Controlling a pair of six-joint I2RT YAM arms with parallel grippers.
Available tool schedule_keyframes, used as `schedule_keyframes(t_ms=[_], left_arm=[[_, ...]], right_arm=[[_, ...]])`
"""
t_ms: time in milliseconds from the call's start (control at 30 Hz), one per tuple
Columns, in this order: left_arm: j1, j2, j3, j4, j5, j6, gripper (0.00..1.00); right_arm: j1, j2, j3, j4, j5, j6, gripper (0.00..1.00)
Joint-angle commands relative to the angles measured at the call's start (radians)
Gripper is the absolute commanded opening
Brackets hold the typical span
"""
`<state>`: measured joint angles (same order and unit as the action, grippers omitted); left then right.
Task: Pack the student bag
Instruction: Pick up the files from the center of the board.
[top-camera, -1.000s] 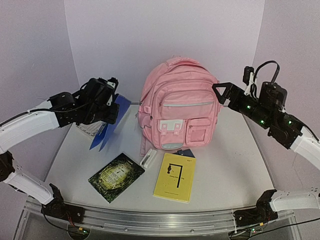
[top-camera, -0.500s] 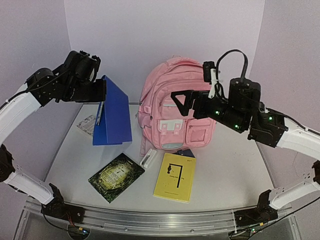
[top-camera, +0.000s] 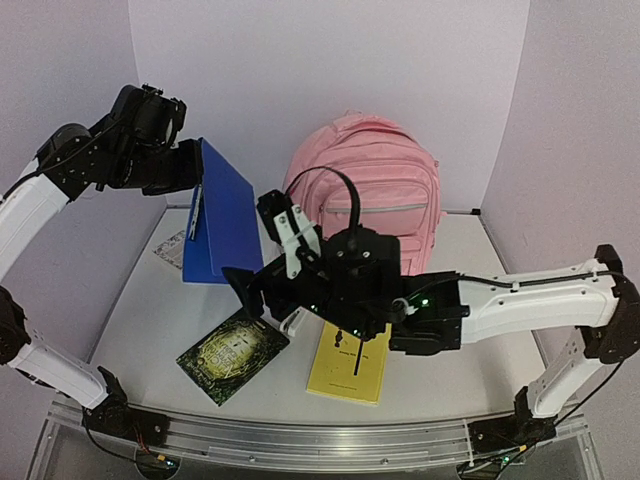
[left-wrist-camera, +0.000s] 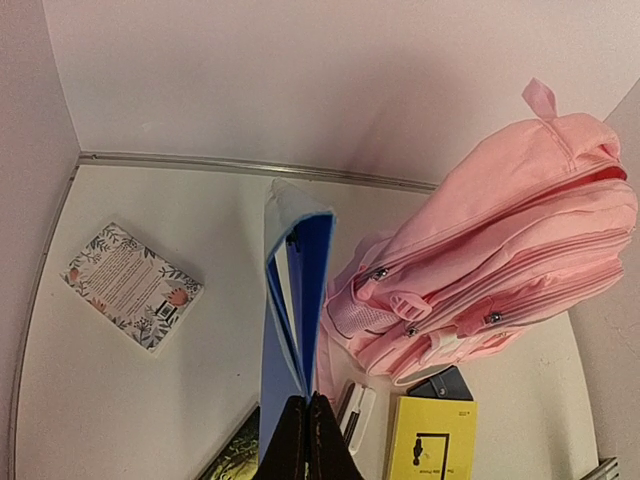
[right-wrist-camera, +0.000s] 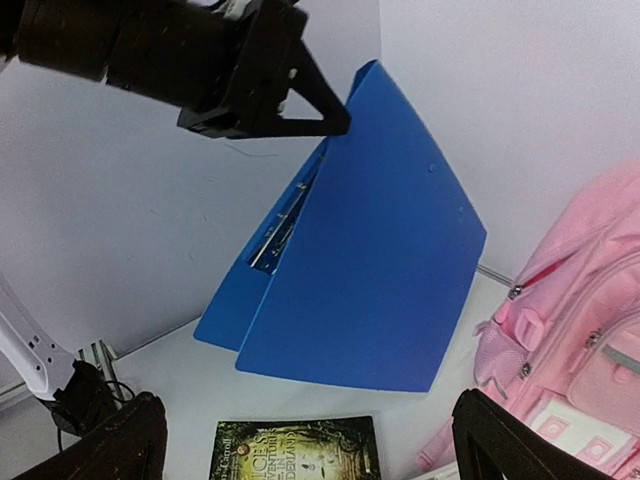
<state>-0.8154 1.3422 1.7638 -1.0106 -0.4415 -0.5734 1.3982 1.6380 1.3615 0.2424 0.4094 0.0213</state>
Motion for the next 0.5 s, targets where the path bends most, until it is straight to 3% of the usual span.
schedule_keyframes(t_ms=[0,167,467], left_arm=[[0.012,-0.022,0.038,0.045,0.015,-0.043,0.00],[0.016,-0.030,0.025,0.059,0.020,-0.063,0.00],[0.026,-0.041,0.016,0.083,0.024,-0.069,0.00]], right_arm=[[0.013,0.102,0.012,0.276,0.034,-0.190,0.98],[0.013,0.211,0.017,0.413,0.046,-0.278,0.98],[0.013,0.402,0.104,0.509,0.136,-0.362,0.98]])
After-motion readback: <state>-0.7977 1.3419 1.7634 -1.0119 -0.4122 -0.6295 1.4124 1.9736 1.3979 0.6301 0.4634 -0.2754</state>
